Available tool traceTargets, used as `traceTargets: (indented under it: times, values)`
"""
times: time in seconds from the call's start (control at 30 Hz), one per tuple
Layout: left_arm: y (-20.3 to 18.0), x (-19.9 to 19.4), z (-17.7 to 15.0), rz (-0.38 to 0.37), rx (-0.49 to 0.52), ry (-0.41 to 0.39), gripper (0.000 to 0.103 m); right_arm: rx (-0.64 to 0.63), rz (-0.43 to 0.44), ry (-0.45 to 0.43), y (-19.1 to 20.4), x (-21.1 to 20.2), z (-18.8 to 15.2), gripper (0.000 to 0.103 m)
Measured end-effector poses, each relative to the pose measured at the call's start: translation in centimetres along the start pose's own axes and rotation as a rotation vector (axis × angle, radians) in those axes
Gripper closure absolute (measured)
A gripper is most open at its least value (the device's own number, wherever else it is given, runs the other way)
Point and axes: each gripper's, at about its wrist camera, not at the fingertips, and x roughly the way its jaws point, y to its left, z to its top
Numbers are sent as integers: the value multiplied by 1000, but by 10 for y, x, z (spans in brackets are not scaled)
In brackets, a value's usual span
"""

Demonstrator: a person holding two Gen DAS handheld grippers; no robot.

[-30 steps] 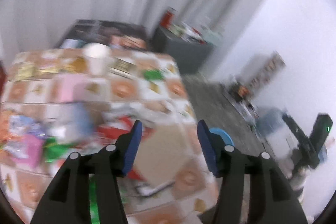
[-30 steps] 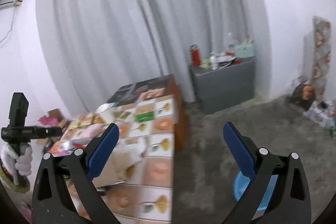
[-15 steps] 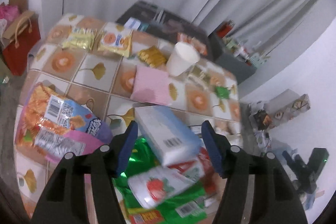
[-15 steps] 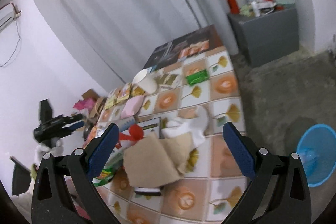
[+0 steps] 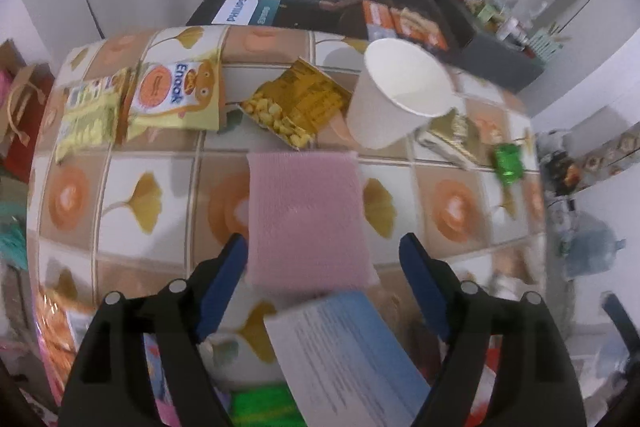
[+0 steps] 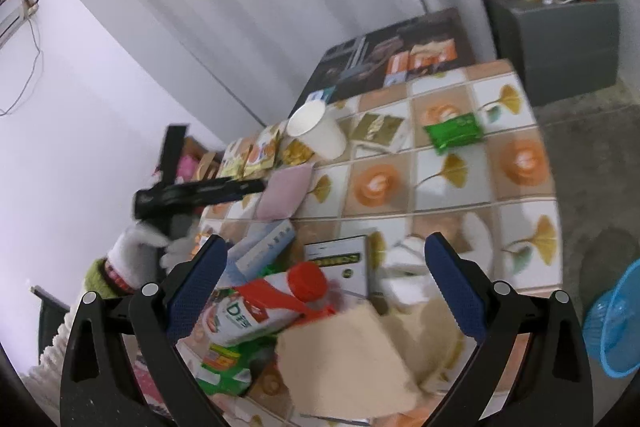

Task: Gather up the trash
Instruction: 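Grasp the pink mesh sponge with the left tool while the right tool grasps the blue-and-white box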

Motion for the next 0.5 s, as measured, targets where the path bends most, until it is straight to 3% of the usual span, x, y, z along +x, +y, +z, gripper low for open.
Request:
traceTargets:
  times: [0.2, 0.33, 0.5]
  values:
    - [1, 28, 11, 76, 20, 37, 24, -39, 11, 51, 22, 27, 16, 8]
    - [-10, 47, 10, 108, 100, 93, 22, -57, 28, 116, 35, 51, 21, 8]
    - [-16, 51, 10, 148, 153, 92, 20, -88, 49, 169, 49, 68, 18, 8]
